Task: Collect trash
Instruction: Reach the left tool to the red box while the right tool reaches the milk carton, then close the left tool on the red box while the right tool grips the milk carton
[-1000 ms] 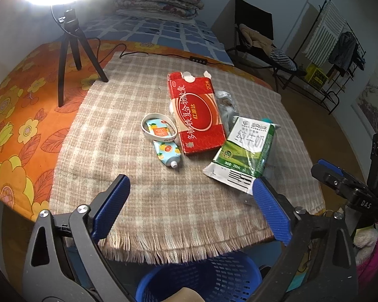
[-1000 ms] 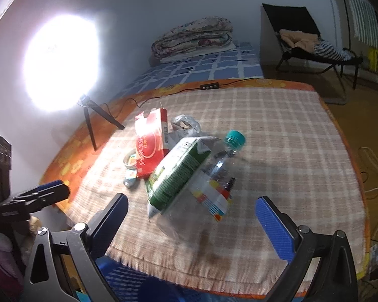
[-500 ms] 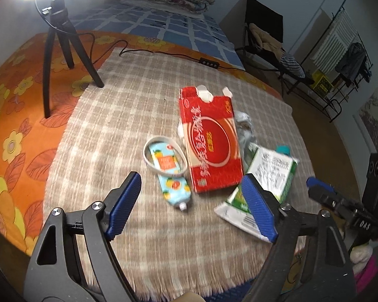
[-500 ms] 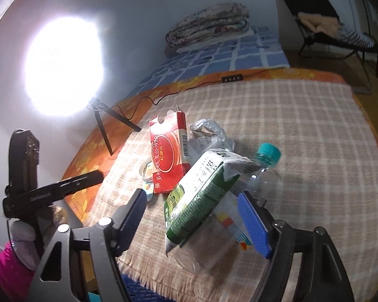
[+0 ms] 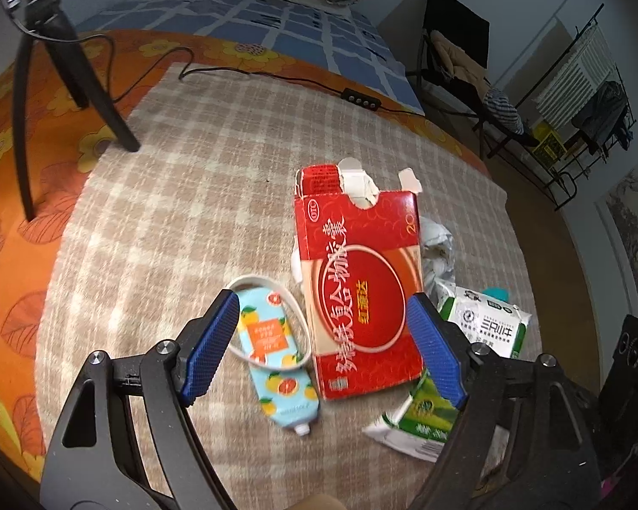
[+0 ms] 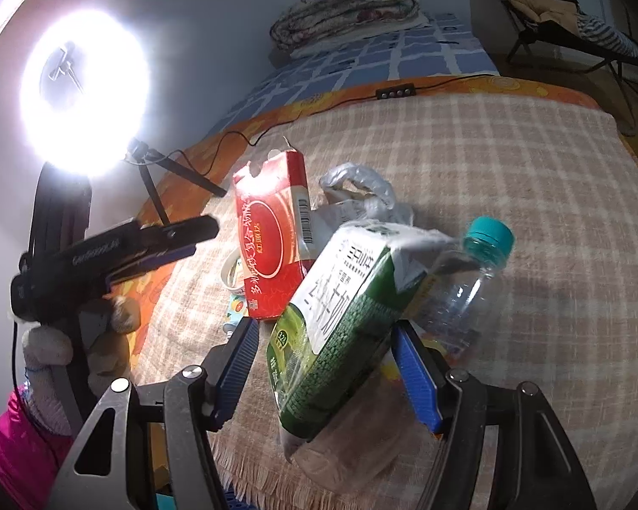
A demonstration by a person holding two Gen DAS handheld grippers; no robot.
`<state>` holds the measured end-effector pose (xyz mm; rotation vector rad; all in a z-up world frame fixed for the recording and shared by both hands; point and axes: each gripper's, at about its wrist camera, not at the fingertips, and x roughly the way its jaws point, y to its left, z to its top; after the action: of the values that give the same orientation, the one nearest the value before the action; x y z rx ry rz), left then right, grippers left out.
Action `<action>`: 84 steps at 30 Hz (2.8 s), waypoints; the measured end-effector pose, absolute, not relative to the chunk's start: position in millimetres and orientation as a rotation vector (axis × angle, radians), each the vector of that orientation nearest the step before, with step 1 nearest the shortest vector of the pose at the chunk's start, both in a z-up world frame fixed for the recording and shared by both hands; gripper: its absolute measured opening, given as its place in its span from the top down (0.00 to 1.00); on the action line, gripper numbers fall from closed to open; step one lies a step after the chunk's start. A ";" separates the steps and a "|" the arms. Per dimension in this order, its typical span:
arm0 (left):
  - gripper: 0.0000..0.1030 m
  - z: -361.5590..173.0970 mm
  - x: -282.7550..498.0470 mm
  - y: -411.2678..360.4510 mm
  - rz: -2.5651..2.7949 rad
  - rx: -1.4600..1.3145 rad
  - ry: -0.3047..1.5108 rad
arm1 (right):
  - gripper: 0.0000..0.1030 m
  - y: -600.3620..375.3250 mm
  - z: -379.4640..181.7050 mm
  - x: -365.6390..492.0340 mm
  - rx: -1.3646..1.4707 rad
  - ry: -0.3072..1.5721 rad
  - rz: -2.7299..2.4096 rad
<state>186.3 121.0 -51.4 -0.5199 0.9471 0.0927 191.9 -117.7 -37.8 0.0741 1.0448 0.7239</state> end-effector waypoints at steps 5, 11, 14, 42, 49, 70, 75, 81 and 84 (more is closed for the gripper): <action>0.19 -61.8 200.2 131.4 0.089 -0.577 0.959 | 0.34 -109.7 -48.4 195.8 0.047 1.073 0.712; 0.19 -78.0 211.1 132.9 0.066 -0.631 0.998 | 0.40 -106.9 -66.1 197.5 0.005 1.115 0.684; 0.19 -85.5 216.4 128.7 0.051 -0.637 1.021 | 0.49 -108.8 -68.1 197.3 0.005 1.122 0.684; 0.83 -34.7 188.0 87.4 0.004 -0.437 0.888 | 0.59 -113.5 -62.2 193.4 0.138 1.119 0.722; 0.83 -36.8 194.8 70.2 0.006 -0.365 0.896 | 0.68 -108.0 -62.7 192.5 0.127 1.110 0.694; 0.85 0.3 140.7 97.5 0.047 -0.375 0.790 | 0.77 -134.0 2.2 166.2 0.072 0.884 0.688; 0.85 9.7 118.7 94.5 0.059 -0.349 0.771 | 0.78 -134.6 0.3 158.8 0.064 0.894 0.683; 0.85 23.9 86.3 88.8 0.030 -0.364 0.747 | 0.78 -139.2 10.1 144.9 0.067 0.875 0.706; 0.85 27.0 65.9 83.8 0.014 -0.368 0.747 | 0.78 -142.0 15.0 131.1 0.062 0.870 0.726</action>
<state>65.9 83.8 27.0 -0.3679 0.7473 0.0144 131.1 -142.0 15.0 0.0619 0.8696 0.7263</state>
